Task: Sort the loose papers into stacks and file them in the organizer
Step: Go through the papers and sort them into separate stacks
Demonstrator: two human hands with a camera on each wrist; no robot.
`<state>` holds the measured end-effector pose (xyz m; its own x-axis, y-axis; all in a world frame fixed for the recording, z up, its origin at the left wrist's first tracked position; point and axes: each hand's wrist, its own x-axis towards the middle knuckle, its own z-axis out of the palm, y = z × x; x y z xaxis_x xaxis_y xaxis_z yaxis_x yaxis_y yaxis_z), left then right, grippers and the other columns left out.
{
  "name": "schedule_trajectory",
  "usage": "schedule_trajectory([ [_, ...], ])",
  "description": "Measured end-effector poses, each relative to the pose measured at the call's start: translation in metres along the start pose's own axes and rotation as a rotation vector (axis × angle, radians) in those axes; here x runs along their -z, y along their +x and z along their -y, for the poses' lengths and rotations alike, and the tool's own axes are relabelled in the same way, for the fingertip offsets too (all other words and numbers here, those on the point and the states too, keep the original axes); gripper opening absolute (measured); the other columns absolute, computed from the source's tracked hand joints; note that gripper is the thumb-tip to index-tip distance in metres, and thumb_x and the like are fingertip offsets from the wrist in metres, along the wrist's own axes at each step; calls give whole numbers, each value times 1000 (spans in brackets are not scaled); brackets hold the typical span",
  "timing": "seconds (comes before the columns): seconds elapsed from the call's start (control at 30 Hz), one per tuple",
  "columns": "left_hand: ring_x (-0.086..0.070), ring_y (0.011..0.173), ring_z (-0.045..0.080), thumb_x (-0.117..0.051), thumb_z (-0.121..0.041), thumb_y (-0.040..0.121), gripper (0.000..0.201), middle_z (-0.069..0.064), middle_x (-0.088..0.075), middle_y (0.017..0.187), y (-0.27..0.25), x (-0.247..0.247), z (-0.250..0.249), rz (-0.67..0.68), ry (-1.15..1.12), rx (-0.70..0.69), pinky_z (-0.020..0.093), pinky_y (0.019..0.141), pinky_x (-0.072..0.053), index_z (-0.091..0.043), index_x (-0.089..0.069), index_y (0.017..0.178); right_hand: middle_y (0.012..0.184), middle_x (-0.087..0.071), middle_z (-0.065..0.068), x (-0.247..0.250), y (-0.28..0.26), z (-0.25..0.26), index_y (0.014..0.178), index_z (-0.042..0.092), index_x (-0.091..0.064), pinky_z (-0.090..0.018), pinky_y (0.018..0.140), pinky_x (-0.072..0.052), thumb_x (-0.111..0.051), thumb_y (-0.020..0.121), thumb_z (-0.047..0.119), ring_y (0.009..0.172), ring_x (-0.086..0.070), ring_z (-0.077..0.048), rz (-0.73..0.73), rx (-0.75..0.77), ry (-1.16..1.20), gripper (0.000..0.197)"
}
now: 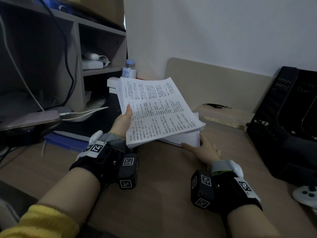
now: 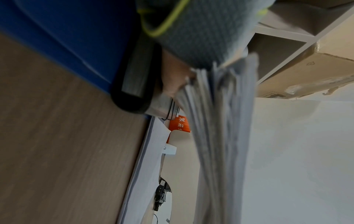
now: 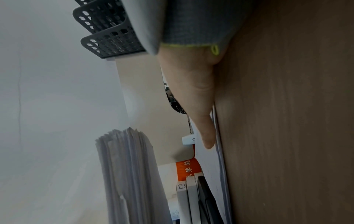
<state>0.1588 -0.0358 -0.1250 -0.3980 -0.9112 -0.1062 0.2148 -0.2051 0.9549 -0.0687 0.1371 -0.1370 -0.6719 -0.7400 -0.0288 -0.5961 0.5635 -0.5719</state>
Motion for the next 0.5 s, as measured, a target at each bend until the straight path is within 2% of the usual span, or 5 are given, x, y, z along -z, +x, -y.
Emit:
schedule_trajectory([
  [0.07,-69,101,25,-48,-61,90,53,6,-73,110,1,0,1,3,20,-5,44,100,-49,-18,-66,115,149,-39,-6,-2,3,-2,147,38,-24,-49,110,-19,-56,55,84,137,-27,-34,6,-7,3,107],
  [0.27,-70,99,23,-46,-61,92,52,4,-73,109,3,1,2,15,75,-49,41,95,-52,-19,-66,115,144,-43,-7,-4,9,-8,143,40,-33,-48,108,-25,-53,70,75,135,-31,-36,-35,0,33,84],
  [0.4,-69,102,25,-44,-58,94,52,7,-72,112,-1,-2,0,60,87,-42,43,96,-51,-16,-64,119,110,-65,-6,0,8,-9,109,20,-63,-38,94,-43,-45,89,46,107,-55,-25,-276,57,518,38],
  [0.43,-69,102,25,-44,-57,94,52,8,-71,112,-3,-2,-2,66,90,-41,43,96,-51,-16,-64,119,98,-64,-3,3,5,-6,96,16,-63,-33,88,-41,-42,94,39,97,-54,-21,-305,48,637,30],
  [0.5,-69,101,25,-43,-57,95,49,8,-72,111,-6,-4,-4,65,99,-36,42,93,-52,-17,-65,115,100,-62,-4,9,2,-4,98,14,-62,-28,86,-36,-36,101,27,97,-52,-18,-318,10,799,28],
])
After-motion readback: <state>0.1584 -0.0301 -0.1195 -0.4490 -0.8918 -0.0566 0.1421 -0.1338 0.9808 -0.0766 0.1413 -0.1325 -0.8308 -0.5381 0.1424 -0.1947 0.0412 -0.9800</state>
